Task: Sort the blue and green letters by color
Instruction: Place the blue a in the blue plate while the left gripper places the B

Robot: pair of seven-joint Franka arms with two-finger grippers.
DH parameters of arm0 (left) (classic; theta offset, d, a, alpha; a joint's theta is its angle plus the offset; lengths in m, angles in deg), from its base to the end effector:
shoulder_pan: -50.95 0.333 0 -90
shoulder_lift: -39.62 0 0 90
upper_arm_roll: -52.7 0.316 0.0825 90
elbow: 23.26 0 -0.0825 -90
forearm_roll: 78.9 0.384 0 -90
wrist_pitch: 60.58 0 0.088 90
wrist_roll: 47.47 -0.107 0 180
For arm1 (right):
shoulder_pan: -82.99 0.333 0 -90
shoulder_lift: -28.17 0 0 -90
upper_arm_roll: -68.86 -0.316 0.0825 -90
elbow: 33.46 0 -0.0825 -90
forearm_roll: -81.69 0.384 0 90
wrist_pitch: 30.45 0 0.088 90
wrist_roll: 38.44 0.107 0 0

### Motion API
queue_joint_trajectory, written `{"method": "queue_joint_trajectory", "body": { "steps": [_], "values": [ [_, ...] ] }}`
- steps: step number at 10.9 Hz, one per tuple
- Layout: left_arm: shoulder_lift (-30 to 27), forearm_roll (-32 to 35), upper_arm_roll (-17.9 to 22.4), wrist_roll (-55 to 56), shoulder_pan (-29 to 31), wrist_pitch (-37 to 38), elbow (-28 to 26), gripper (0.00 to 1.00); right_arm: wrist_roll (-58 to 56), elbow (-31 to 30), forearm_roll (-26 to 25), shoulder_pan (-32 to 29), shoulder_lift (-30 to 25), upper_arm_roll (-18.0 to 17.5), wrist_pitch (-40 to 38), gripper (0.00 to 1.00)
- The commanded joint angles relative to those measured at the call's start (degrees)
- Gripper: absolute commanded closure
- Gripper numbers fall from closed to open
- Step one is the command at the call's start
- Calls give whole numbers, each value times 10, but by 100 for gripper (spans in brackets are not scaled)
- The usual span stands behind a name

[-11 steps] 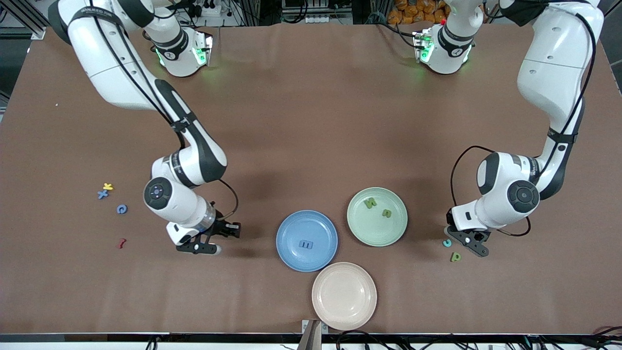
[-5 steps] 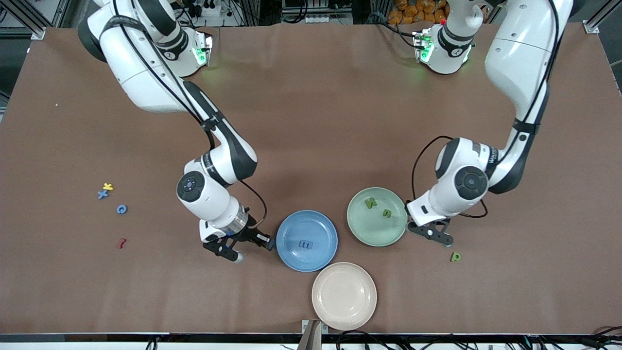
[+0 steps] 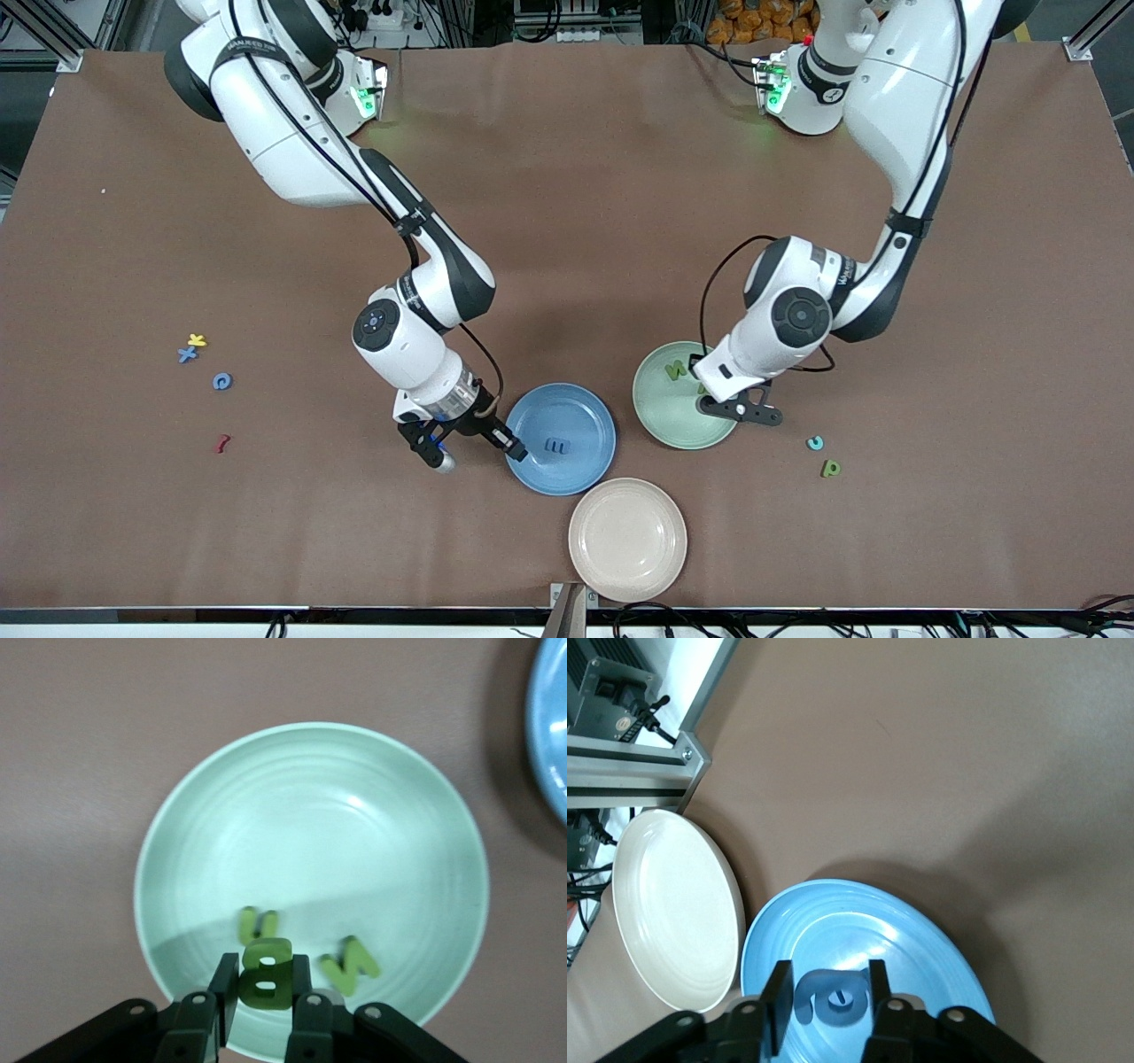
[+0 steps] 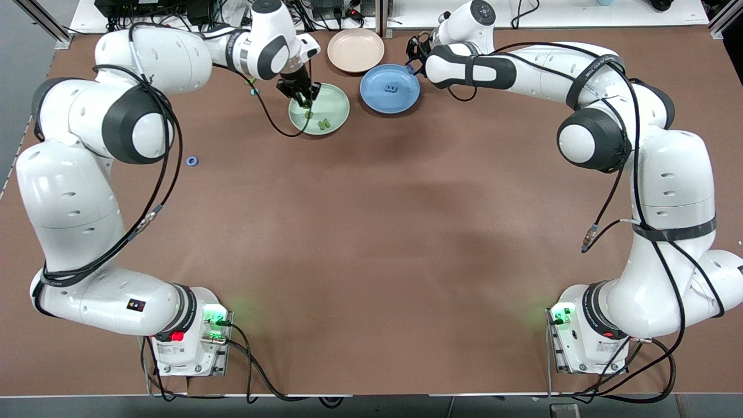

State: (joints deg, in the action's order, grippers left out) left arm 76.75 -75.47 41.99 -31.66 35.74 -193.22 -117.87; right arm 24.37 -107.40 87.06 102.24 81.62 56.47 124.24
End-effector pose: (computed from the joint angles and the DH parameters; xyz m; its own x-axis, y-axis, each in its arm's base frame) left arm 0.6263 -0.2860 0.2417 0.9843 -0.1766 0.0083 -0.1767 -0.9816 0.0723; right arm 0.6969 0.3647 0.2422 0.7356 -0.6773 -0.0155 -0.5896 -0.6287 -0.5071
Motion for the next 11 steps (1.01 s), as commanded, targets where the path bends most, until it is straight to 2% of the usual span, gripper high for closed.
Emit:
{"method": "queue_joint_trajectory", "body": {
  "steps": [1, 4, 5, 6, 9, 11],
  "values": [
    [-6, -4, 10, 33, -20, 9, 8, 0, 15, 19, 2, 4, 13, 3, 2, 0],
    [-8, -4, 11, -9, -4, 9, 7, 0, -30, 4, -3, -12, 6, 7, -5, 0],
    [-9, -4, 11, -50, 14, 9, 7, 0, -112, -21, 0, -50, 0, 0, -17, 0],
    [-8, -3, 11, -85, 30, 9, 8, 0, -171, -50, 0, -61, -14, -3, -25, 0],
    [-6, -2, 11, -169, 82, 9, 19, 0, -273, -144, -2, -92, -57, 1, -25, 0],
    [9, 45, 10, -193, 99, 9, 38, 0, -321, -215, -4, -109, -105, 3, -24, 0]
  ]
}}
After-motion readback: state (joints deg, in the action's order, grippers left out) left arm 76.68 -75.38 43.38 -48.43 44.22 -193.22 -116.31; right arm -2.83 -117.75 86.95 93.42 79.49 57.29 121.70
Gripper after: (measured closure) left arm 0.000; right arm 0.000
